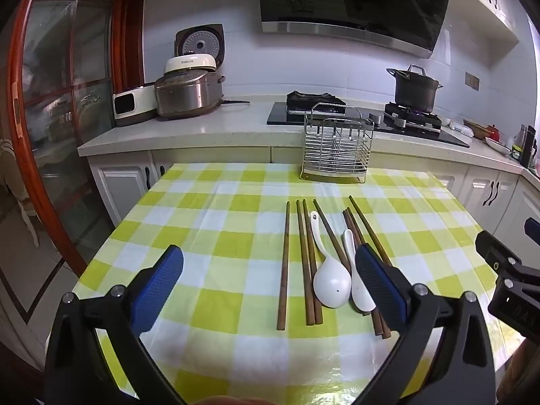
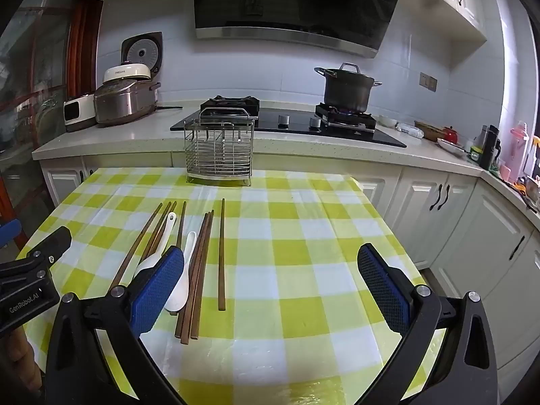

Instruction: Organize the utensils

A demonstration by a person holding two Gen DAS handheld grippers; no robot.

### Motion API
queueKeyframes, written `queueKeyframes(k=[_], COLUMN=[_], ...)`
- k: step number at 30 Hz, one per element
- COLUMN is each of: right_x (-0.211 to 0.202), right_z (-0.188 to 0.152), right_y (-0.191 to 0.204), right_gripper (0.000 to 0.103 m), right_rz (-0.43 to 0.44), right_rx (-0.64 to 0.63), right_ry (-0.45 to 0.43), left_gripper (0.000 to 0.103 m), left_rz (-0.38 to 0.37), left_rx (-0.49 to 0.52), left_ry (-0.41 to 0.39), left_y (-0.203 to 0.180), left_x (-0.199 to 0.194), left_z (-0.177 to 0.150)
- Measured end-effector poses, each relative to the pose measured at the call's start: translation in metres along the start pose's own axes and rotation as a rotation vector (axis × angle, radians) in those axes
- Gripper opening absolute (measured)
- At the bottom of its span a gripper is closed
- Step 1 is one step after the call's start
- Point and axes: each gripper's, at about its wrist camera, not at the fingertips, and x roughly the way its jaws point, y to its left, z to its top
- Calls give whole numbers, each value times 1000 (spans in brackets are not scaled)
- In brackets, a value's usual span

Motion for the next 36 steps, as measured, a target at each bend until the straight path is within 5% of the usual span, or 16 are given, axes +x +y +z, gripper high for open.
queueKeyframes(k=[11, 14, 36], right_x=[-1, -4, 0], right_z=[0, -1, 0], right_y=[1, 1, 2], right_gripper=[96, 96, 96], right_rz=[4, 4, 10], right_rx=[-1, 2, 10], right_ry=[3, 2, 9], left_gripper=[99, 99, 99], left_rz=[12, -5, -2], left_rx=[-35, 14, 17], left_ry=[16, 17, 15], left_y=[23, -1, 0], left_x=[-5, 3, 4], left_z=[-1, -1, -4])
